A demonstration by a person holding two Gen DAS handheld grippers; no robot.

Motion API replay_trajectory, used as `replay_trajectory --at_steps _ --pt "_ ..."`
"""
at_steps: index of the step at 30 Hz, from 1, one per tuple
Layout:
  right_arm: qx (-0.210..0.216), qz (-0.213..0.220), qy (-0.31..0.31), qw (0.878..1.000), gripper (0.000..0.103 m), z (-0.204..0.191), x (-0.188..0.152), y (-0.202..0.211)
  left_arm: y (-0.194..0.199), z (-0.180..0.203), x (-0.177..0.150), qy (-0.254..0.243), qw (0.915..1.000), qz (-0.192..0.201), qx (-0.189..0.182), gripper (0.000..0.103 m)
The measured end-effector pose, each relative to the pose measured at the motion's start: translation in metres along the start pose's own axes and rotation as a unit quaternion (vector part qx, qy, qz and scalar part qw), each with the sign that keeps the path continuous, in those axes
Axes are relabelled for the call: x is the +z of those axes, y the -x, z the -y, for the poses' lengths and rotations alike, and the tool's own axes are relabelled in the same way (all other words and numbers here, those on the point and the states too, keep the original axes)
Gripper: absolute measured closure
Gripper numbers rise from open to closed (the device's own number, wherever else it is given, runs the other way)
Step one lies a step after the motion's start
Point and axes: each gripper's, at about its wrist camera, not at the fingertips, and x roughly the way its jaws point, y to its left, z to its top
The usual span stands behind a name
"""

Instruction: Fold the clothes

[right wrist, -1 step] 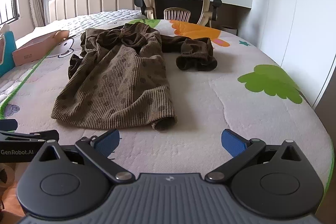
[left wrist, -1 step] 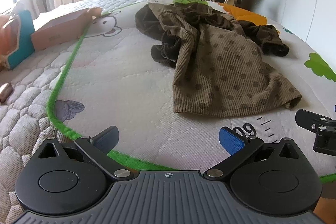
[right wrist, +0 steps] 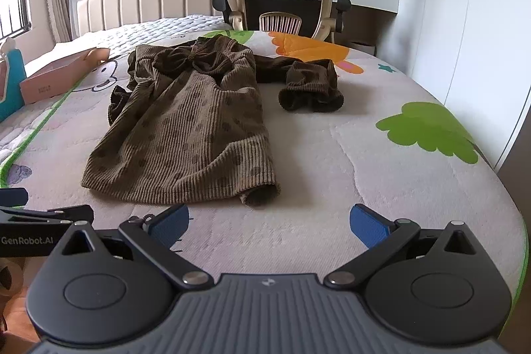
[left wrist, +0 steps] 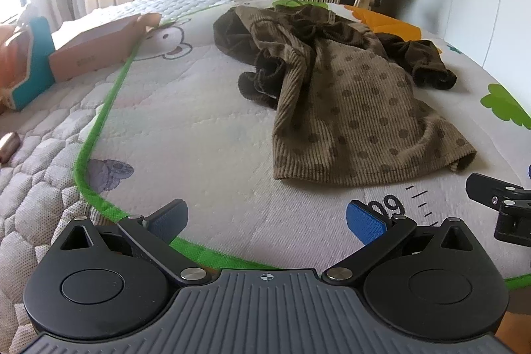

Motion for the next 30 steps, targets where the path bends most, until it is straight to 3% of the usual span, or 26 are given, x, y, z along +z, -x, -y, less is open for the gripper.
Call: replay_trajectory --at_steps 5,30 --pt "-0.01 0.011 0.019 1.0 0.0 -0.003 0.008 0.007 0.007 0.0 -0.001 0.002 0.9998 0.019 0.0 0.0" --pt "-0.017 0.029 -0.002 0.999 0.0 0.002 0.01 0.022 0.015 -0.013 0.006 0.025 0.9995 0.009 -0.017 0.0"
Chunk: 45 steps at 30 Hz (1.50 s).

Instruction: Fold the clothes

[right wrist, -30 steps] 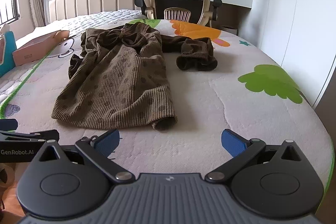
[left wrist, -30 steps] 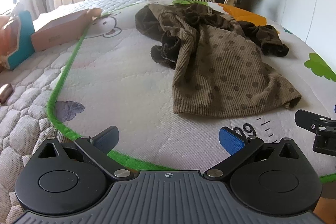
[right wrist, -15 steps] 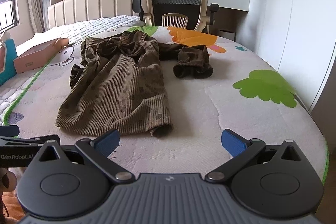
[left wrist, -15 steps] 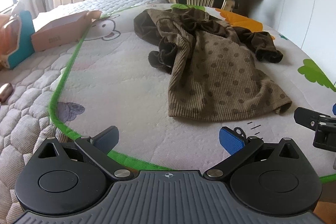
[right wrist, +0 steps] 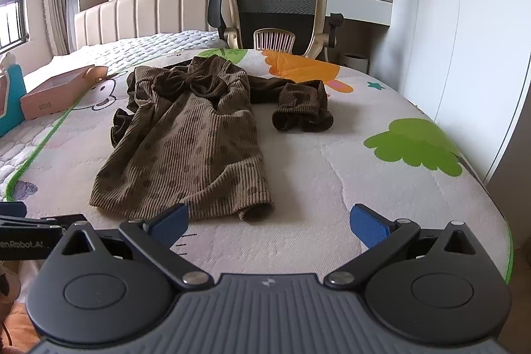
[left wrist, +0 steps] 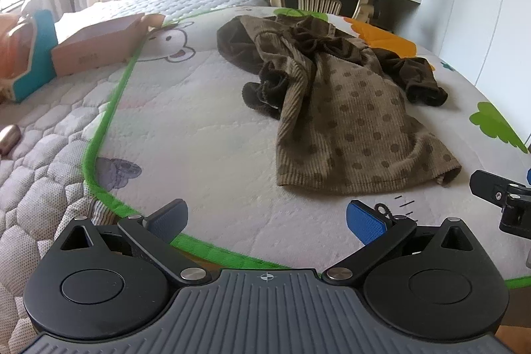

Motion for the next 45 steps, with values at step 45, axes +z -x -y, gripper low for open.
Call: replay_trajectory --at_steps 45 --pt "0.053 -0.024 -0.007 0.998 0.0 0.023 0.006 -0.043 -0.018 -0.004 0.02 0.008 0.9996 -0.023 -0.011 0.0"
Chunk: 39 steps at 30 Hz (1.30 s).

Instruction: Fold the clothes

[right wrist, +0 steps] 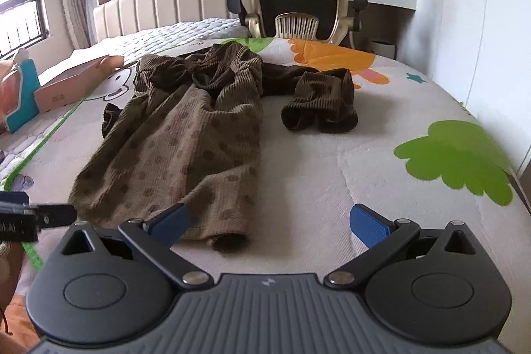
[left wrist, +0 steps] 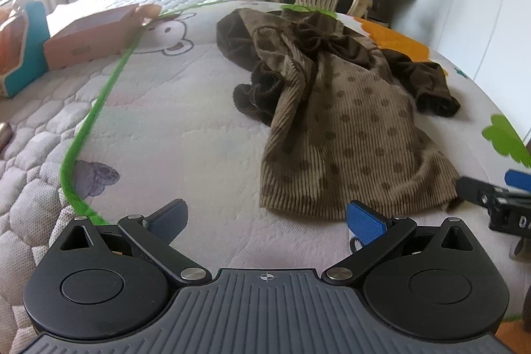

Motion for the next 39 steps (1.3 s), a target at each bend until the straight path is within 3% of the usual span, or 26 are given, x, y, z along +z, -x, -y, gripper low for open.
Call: replay_trajectory --at_steps 7,11,15,19,22,24,25,27,30,32,34,36,38,39 --pt "-0.011 -0.022 -0.009 1.0 0.0 0.029 -0.002 -0.023 -0.006 -0.005 0.005 0.01 0.9999 0.002 -0.009 0.0" --pt "-0.018 -0.02 0.003 1.0 0.0 0.024 0.002 -0.026 -0.02 -0.009 0.01 0.011 0.9997 -0.013 -0.015 0.0" --pt "0.022 -0.006 0.081 0.996 0.0 -0.012 0.008 -0.016 -0.032 -0.01 0.018 -0.002 0.9995 -0.015 -0.028 0.0" --pt "0.057 -0.022 0.18 0.982 0.0 -0.058 0.006 -0.026 -0.041 -0.011 0.028 -0.01 0.9979 -0.018 -0.061 0.0" --pt "0.0 -0.018 0.238 0.971 0.0 -0.08 0.003 -0.04 -0.048 -0.011 0.045 -0.015 0.994 -0.021 -0.107 0.0" --pt "-0.096 -0.006 0.242 0.966 0.0 -0.082 0.009 -0.049 -0.055 -0.009 0.058 -0.023 0.9902 -0.025 -0.135 0.0" --pt "-0.173 0.01 0.242 0.955 0.0 -0.077 0.013 -0.055 -0.059 -0.008 0.064 -0.028 0.9881 -0.029 -0.149 0.0" --pt "-0.259 0.021 0.226 0.939 0.0 -0.06 0.024 -0.062 -0.065 -0.003 0.074 -0.055 0.9849 -0.039 -0.159 0.0" --pt "-0.237 -0.002 0.165 0.958 0.0 -0.032 0.05 -0.055 -0.07 -0.002 0.084 -0.111 0.983 -0.024 -0.145 0.0" --pt "-0.133 -0.039 0.167 0.976 0.0 -0.022 0.06 -0.04 -0.075 -0.013 0.087 -0.117 0.9825 -0.004 -0.144 0.0" --pt "-0.05 -0.055 0.189 0.979 0.0 -0.014 0.064 -0.017 -0.085 -0.033 0.089 -0.088 0.9789 -0.008 -0.184 0.0" --pt "-0.012 -0.042 0.206 0.978 0.0 -0.007 0.068 0.005 -0.097 -0.053 0.092 -0.043 0.9715 -0.023 -0.232 0.0" --pt "0.021 0.006 0.172 0.985 0.0 0.006 0.083 0.022 -0.111 -0.067 0.098 0.022 0.9641 -0.046 -0.261 0.0" --pt "0.033 0.029 0.126 0.991 0.0 0.017 0.091 0.024 -0.116 -0.071 0.1 0.044 0.9611 -0.055 -0.267 0.0"
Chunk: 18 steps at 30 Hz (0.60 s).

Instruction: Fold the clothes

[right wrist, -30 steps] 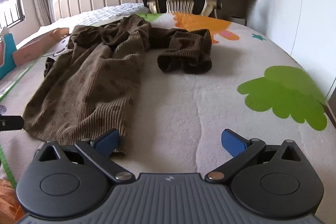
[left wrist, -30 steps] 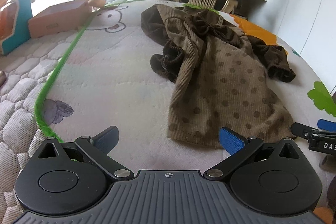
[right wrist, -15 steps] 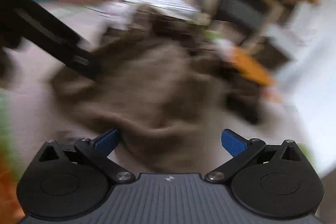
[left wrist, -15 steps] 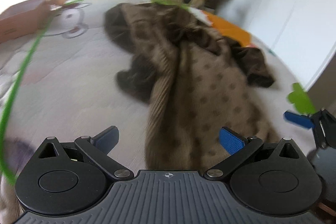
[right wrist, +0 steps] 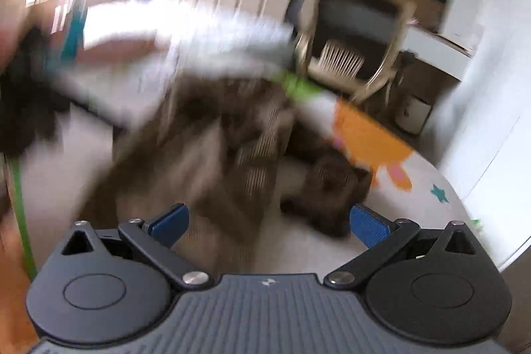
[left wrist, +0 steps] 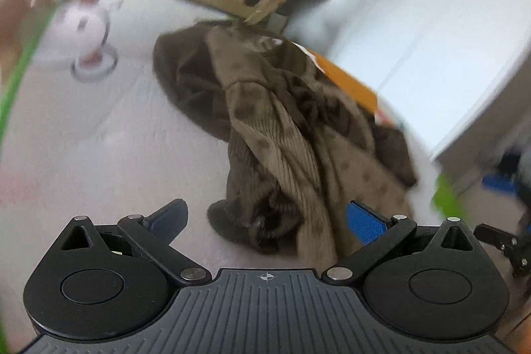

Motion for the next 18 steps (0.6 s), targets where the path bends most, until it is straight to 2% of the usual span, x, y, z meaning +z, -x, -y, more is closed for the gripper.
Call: replay_trajectory --at_steps 1,2,3,4,7,8,13,15,16,18 --pt "0.018 0.016 -0.078 0.997 0.0 0.017 0.0 -0.005 -0.003 -0.003 0.001 0.009 1.0 -0.003 -0.002 0.0" --pt "0.045 0.003 -0.149 0.988 0.0 0.031 -0.007 -0.02 -0.007 -0.003 0.002 0.007 1.0 -0.007 0.001 0.0" --pt "0.073 -0.01 -0.219 0.973 0.0 0.045 -0.014 -0.035 -0.011 -0.001 -0.001 0.0 0.9999 -0.007 0.01 0.0" --pt "0.082 -0.022 -0.272 0.958 0.0 0.054 -0.03 -0.049 -0.015 0.002 -0.004 -0.013 0.9996 -0.005 0.024 0.0" --pt "0.078 -0.024 -0.36 0.93 0.0 0.067 -0.068 -0.079 -0.012 0.004 -0.016 -0.039 0.998 0.019 0.046 0.0" --pt "0.094 0.029 -0.362 0.927 0.0 0.068 -0.083 -0.079 -0.011 0.006 -0.019 -0.049 0.997 0.029 0.053 0.0" --pt "0.093 0.028 -0.33 0.939 0.0 0.058 -0.086 -0.1 -0.019 0.022 -0.036 -0.095 0.9887 0.049 0.105 0.0" --pt "0.065 0.007 -0.29 0.955 0.0 0.041 -0.083 -0.107 -0.022 0.031 -0.041 -0.119 0.9842 0.047 0.122 0.0" --pt "0.051 -0.006 -0.266 0.963 0.0 0.032 -0.079 -0.113 -0.023 0.035 -0.041 -0.131 0.9826 0.041 0.125 0.0" --pt "0.035 -0.025 -0.225 0.973 0.0 0.022 -0.078 -0.112 -0.015 0.035 -0.034 -0.131 0.9859 0.035 0.098 0.0"
